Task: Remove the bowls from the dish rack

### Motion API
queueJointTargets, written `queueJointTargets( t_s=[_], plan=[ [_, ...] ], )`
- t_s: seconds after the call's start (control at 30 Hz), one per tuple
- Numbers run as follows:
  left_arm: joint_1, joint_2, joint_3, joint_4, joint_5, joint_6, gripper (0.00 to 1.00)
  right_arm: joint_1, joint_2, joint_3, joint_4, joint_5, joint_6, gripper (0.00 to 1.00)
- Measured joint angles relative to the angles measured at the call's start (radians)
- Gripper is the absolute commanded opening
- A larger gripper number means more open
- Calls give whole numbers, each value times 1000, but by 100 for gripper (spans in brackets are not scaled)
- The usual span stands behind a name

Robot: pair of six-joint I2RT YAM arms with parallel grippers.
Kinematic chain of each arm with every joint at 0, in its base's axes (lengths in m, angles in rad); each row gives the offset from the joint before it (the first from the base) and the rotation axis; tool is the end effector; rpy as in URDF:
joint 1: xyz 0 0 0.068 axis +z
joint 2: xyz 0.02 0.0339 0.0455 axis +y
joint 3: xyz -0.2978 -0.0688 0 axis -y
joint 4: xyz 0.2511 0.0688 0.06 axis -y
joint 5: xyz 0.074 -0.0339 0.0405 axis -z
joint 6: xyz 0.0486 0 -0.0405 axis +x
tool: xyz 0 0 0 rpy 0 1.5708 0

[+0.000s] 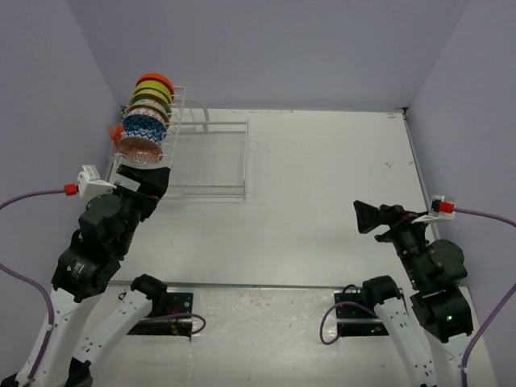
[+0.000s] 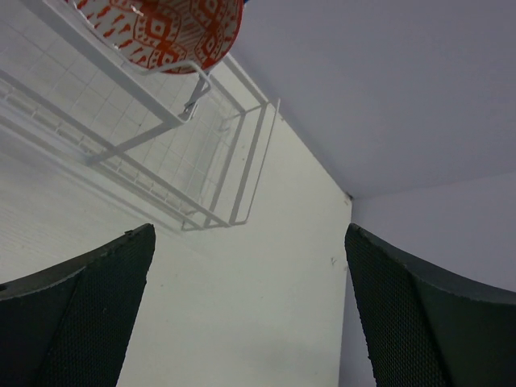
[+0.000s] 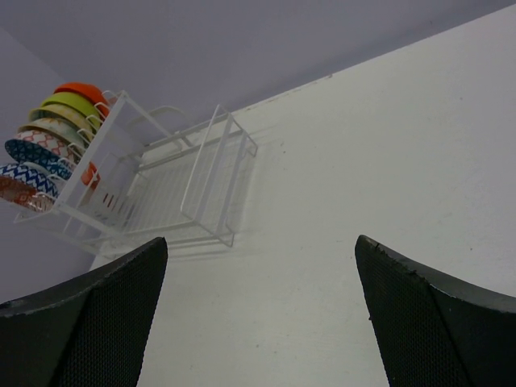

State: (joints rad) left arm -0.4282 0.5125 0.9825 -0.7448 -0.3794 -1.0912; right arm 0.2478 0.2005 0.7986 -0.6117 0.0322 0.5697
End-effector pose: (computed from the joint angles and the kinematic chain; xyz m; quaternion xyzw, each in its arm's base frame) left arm 0.0728 -0.0135 0.3944 -0.3625 0.7033 -0.2992 0.5333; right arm 0.0241 0.0045 0.3621 0.1252 0.7008 0.2686 0.6489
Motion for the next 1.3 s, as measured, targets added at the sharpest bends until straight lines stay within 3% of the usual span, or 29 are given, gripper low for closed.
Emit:
queueJointTargets(
  t_s=[0.37,0.5,0.77,0.93,1.17,1.3],
  plan=[
    [0,299,139,70,-157,-103,100,0,0,6,23,-6,21,99],
    [14,336,178,79,-198,-105,98,0,0,20,26,-7,21,99],
    [234,418,216,108,-122,-92,91,0,0,22,46,-7,18,99],
    [254,442,214,153,-91,-56,89,0,0,22,46,-7,13,99],
    [301,463,195,235,-64,-23,67,0,0,22,49,-7,13,99],
    [348,483,163,267,-29,-15,63,0,0,22,52,-8,11,99]
  ],
)
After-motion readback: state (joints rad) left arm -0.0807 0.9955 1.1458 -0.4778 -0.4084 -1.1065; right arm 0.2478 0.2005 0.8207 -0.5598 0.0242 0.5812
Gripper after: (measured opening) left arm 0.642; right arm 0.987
